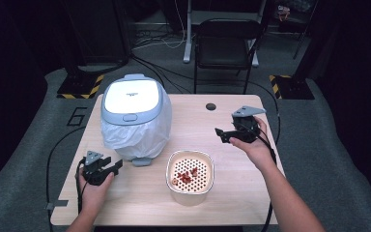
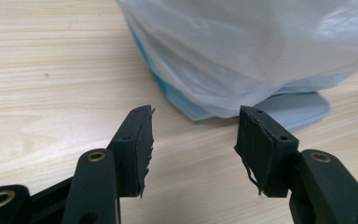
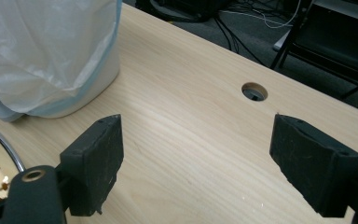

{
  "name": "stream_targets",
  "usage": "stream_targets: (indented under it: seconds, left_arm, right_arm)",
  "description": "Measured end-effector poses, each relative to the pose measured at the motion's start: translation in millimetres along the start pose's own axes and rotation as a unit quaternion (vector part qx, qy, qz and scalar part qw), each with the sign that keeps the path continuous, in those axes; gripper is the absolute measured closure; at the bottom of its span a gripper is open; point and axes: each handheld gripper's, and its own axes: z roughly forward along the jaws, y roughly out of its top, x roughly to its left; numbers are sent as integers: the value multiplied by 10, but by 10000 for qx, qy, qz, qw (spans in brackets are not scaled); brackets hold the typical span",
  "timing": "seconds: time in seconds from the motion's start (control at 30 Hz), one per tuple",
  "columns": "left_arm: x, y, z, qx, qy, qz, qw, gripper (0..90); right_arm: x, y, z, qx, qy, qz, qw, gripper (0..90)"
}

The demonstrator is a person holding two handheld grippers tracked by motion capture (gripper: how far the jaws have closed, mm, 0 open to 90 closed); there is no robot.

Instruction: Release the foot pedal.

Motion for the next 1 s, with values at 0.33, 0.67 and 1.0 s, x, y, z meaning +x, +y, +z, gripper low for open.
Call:
stream_targets:
  seconds: [0.33,0.67,1.0]
  left_arm:
    - [115,-66,52,166,190,130,9996,429]
    - [205,-88,79,268,144,11,9995,425]
    - [278,-116,91,272,237,-155,9992,416]
  right_arm:
    - [-24,-555,-21,123,-304,348,9989,185]
    - [45,-1049,-21,325,-412,545,9971,192]
    - [29,-1338,2,314,-606,596,9959,191]
